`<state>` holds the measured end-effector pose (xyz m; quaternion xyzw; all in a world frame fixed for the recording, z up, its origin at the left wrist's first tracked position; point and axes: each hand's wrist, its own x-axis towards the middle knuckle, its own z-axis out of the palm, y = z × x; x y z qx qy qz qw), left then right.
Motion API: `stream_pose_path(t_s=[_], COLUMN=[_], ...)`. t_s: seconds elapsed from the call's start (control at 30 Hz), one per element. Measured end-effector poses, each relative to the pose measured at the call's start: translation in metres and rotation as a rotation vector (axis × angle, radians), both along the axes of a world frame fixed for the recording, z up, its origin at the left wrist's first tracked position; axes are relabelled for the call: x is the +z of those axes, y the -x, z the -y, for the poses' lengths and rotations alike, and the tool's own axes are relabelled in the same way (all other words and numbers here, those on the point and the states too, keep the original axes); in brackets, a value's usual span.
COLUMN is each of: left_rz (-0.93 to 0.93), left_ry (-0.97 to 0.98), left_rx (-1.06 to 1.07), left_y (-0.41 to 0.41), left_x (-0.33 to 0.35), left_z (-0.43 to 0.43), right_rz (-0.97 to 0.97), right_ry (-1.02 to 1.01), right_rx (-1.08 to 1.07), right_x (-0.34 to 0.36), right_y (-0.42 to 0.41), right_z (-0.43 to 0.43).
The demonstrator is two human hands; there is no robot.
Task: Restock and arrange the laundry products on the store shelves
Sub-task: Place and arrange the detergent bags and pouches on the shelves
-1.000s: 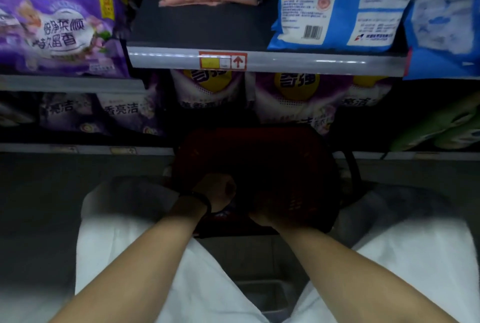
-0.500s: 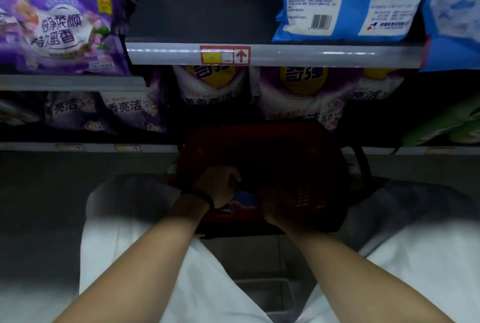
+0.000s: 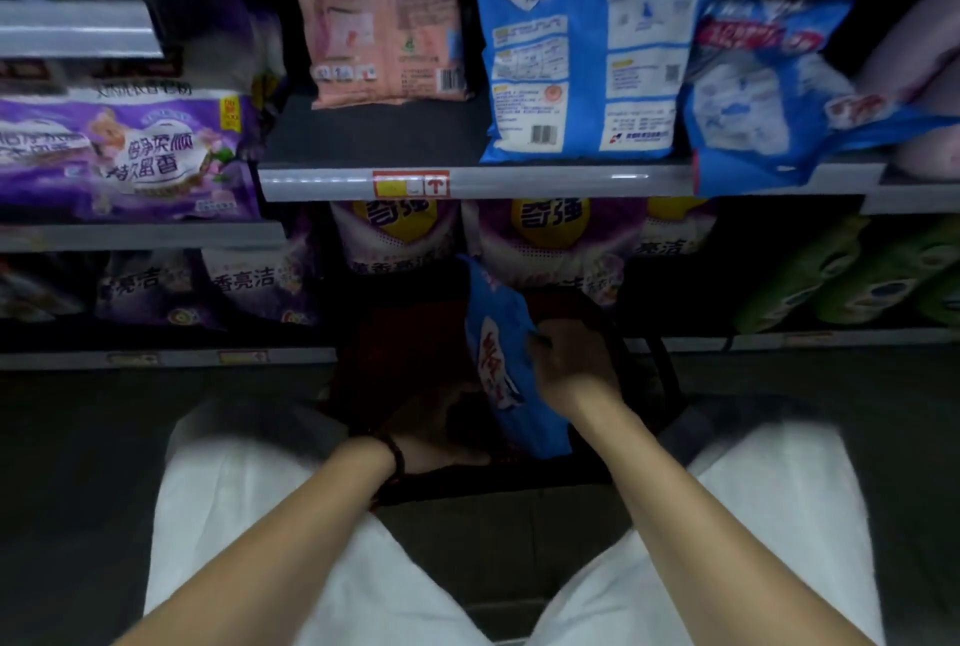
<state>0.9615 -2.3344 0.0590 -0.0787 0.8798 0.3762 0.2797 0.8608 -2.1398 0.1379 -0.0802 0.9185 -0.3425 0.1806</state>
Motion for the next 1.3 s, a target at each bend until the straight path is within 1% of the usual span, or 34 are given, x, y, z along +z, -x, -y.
stream_pose_path(t_s=[0.1,0.17,0.23,0.27,0.3,0.37,0.4,0.43,0.47,0.5,0.57,0.63,0.67,0.7,0.77,0.8,0.87,0.9,0.93,0.97,1.03,1.1,1.23,1.3], left_rz=[-0.017,-0.026,-0.091,-0.151,-0.224,-0.401,-0.480,-0.568,-0.613,-0.592,-0.615,-0.602,-0.600,-0.601,-0.607,-0.608,-0.597,-0.586,-0.582,-0.594,-0.637,-0.639,-0.556,-0.557], left_ry=[-0.115,-0.135,-0.113,-0.110,-0.160,-0.331,-0.351,-0.296,-0.305,-0.360,-0.400,-0.448,-0.479,-0.489,-0.501,-0.527,-0.603,-0.639,-0.681,-0.707,-0.757,-0.767,-0.742,-0.754], left_rx=[0.049,0.067,0.130,0.203,0.285,0.513,0.623,0.711,0.769,0.807,0.770,0.746,0.725,0.698,0.629,0.611,0.614,0.625,0.644,0.662,0.692,0.698,0.689,0.677], left_y=[-0.009,-0.016,-0.021,-0.023,-0.024,-0.023,-0.017,-0.013,-0.006,-0.002,0.005,0.012,0.017,0.020,0.028,0.033,0.048,0.055,0.064,0.071,0.088,0.108,0.156,0.178], left_x=[0.012,0.020,0.021,0.019,0.023,0.031,0.033,0.043,0.051,0.062,0.081,0.093,0.097,0.104,0.115,0.121,0.131,0.137,0.142,0.148,0.160,0.171,0.188,0.192], left_z=[-0.038,-0.065,-0.086,-0.095,-0.101,-0.109,-0.113,-0.115,-0.116,-0.116,-0.115,-0.114,-0.115,-0.118,-0.123,-0.126,-0.130,-0.132,-0.135,-0.138,-0.143,-0.148,-0.155,-0.163], right_rz=[-0.041,-0.046,-0.016,-0.013,-0.027,-0.039,-0.051,-0.063,-0.074,-0.101,-0.095,0.001,0.015,-0.054,-0.288,-0.365,-0.480,-0.504,-0.502,-0.460,-0.322,-0.260,-0.341,-0.382], right_ry=[0.126,0.218,0.378,0.434,0.476,0.552,0.574,0.591,0.601,0.603,0.643,0.756,0.794,0.783,0.621,0.522,0.334,0.254,0.204,0.169,0.201,0.264,0.300,0.282], right_rx=[-0.044,-0.092,-0.207,-0.261,-0.289,-0.319,-0.328,-0.326,-0.308,-0.302,-0.285,-0.276,-0.286,-0.304,-0.376,-0.429,-0.531,-0.584,-0.615,-0.614,-0.563,-0.498,-0.484,-0.498], right_x=[0.032,0.050,0.064,0.070,0.076,0.089,0.096,0.103,0.107,0.114,0.133,0.150,0.156,0.158,0.156,0.153,0.143,0.136,0.128,0.123,0.113,0.112,0.118,0.121], right_y=[-0.002,-0.008,-0.010,-0.010,-0.009,-0.006,-0.005,-0.004,-0.002,-0.002,0.000,0.000,0.000,0.002,0.004,0.004,0.002,0.002,0.004,0.006,0.014,0.020,0.040,0.055], right_z=[-0.011,-0.015,-0.019,-0.020,-0.022,-0.024,-0.026,-0.027,-0.030,-0.033,-0.042,-0.053,-0.061,-0.071,-0.096,-0.109,-0.133,-0.143,-0.154,-0.164,-0.182,-0.194,-0.207,-0.210])
